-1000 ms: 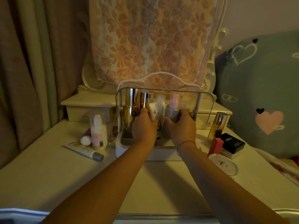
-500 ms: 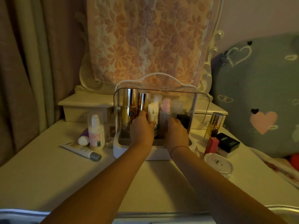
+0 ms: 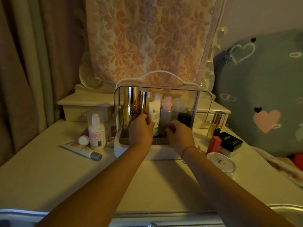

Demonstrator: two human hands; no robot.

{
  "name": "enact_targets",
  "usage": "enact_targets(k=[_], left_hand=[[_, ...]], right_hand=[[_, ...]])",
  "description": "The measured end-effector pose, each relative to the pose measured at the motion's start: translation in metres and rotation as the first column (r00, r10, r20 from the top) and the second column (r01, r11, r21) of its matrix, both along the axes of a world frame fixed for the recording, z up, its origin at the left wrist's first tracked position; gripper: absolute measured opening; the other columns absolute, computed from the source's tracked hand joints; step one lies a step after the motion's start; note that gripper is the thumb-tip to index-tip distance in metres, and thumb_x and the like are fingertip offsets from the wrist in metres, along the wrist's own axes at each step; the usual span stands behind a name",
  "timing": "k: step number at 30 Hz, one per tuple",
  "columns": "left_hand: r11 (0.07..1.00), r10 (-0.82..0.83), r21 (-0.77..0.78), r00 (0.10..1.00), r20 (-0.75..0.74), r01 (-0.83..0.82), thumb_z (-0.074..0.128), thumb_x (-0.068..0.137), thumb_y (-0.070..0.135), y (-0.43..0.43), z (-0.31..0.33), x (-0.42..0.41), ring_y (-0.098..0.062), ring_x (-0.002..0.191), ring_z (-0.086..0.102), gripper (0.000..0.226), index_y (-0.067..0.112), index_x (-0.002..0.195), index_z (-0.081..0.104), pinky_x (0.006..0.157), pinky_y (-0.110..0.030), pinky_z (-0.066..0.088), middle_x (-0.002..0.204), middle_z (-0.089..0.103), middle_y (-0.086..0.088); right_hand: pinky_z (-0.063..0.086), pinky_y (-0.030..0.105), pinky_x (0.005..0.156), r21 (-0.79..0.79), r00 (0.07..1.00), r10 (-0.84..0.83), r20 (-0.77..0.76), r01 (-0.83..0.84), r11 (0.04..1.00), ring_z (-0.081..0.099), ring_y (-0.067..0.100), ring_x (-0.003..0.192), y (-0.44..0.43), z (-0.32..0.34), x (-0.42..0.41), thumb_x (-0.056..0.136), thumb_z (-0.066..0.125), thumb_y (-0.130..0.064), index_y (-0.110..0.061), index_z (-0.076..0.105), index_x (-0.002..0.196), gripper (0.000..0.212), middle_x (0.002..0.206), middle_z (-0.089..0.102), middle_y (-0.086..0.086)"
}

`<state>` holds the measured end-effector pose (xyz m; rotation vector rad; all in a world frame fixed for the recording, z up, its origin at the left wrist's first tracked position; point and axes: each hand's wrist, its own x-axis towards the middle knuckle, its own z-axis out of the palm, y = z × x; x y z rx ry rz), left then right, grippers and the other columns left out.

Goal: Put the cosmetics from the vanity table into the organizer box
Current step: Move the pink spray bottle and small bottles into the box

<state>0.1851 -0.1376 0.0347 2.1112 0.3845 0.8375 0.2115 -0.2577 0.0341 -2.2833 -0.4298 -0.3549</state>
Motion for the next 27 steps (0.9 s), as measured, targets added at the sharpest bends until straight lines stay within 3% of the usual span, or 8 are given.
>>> enact_targets(k=[6,10,13,15,18,21,24,27], left_hand=[[1.000,0.016,0.002,1.000,-0.007,-0.016,0.059,0.087,0.020,0.002,-0.001,0.002,-0.024,0.103,0.061,0.017,0.011,0.101,0.061,0.072,-0.026,0.045,0.108,0.067,-0.009],[0.999,0.040,-0.004,0.999,-0.025,-0.040,0.057,0.089,0.021,0.002,0.000,-0.002,-0.024,0.097,0.062,0.014,0.010,0.096,0.061,0.070,-0.027,0.044,0.101,0.067,-0.009],[0.999,0.030,0.011,1.000,0.003,-0.030,0.057,0.089,0.021,0.002,-0.001,-0.016,-0.021,0.093,0.063,0.013,0.012,0.099,0.059,0.068,-0.025,0.043,0.097,0.067,-0.006],[0.997,0.004,0.073,0.998,0.060,-0.009,0.059,0.088,0.022,0.006,-0.004,-0.032,-0.016,0.090,0.062,0.017,0.015,0.103,0.059,0.066,-0.023,0.043,0.097,0.066,-0.002],[0.967,-0.033,0.253,0.991,0.126,0.000,0.058,0.088,0.027,0.018,-0.016,-0.063,-0.011,0.093,0.059,0.022,0.020,0.109,0.060,0.072,-0.023,0.042,0.105,0.066,0.003],[0.896,-0.110,0.438,0.993,0.047,0.078,0.057,0.088,0.029,0.039,-0.033,-0.090,-0.018,0.105,0.056,0.028,0.018,0.114,0.062,0.085,-0.025,0.037,0.113,0.064,-0.001],[0.851,-0.193,0.493,0.981,-0.024,0.179,0.060,0.087,0.026,0.057,-0.047,-0.106,-0.011,0.122,0.044,0.036,0.017,0.123,0.058,0.098,-0.021,0.025,0.127,0.058,0.000],[0.845,-0.222,0.497,0.975,-0.016,0.201,0.060,0.088,0.027,0.064,-0.051,-0.111,0.000,0.122,0.029,0.040,0.021,0.127,0.054,0.102,-0.021,0.021,0.135,0.050,0.003]], right_hand=[[0.050,0.036,0.087,-0.051,1.000,-0.023,0.007,0.023,0.998,0.060,0.023,0.101,0.002,0.000,-0.001,0.095,0.050,-0.018,-0.013,0.064,0.111,0.022,0.108,0.066,0.007],[0.050,0.035,0.086,-0.060,1.000,-0.024,-0.007,0.023,0.998,0.060,0.023,0.101,0.001,0.000,-0.001,0.095,0.050,-0.019,-0.013,0.064,0.111,0.023,0.108,0.067,0.007],[0.049,0.029,0.078,-0.024,0.997,-0.026,0.074,0.028,0.999,0.061,0.020,0.094,0.002,-0.002,-0.007,0.095,0.049,-0.018,-0.017,0.067,0.102,0.019,0.099,0.067,0.003],[0.050,0.027,0.080,-0.015,0.991,0.007,0.137,-0.005,1.000,0.061,0.017,0.097,0.008,-0.003,-0.014,0.095,0.049,-0.019,-0.021,0.067,0.107,0.022,0.103,0.068,-0.001],[0.048,0.034,0.098,-0.071,0.989,0.129,0.067,-0.124,0.990,0.056,0.022,0.117,0.020,-0.005,-0.019,0.095,0.050,-0.021,-0.019,0.059,0.125,0.031,0.127,0.061,0.004],[0.040,0.038,0.107,-0.144,0.985,0.160,-0.069,-0.169,0.975,0.045,0.028,0.129,0.028,-0.005,-0.022,0.097,0.045,-0.022,-0.016,0.051,0.133,0.037,0.140,0.049,0.010],[0.036,0.038,0.108,-0.139,0.982,0.161,-0.099,-0.174,0.975,0.037,0.031,0.135,0.035,-0.005,-0.024,0.098,0.044,-0.021,-0.013,0.050,0.133,0.037,0.145,0.042,0.012],[0.036,0.040,0.109,-0.101,0.979,0.163,-0.121,-0.175,0.979,0.035,0.030,0.137,0.039,-0.006,-0.027,0.098,0.045,-0.022,-0.013,0.049,0.136,0.039,0.148,0.039,0.010]])
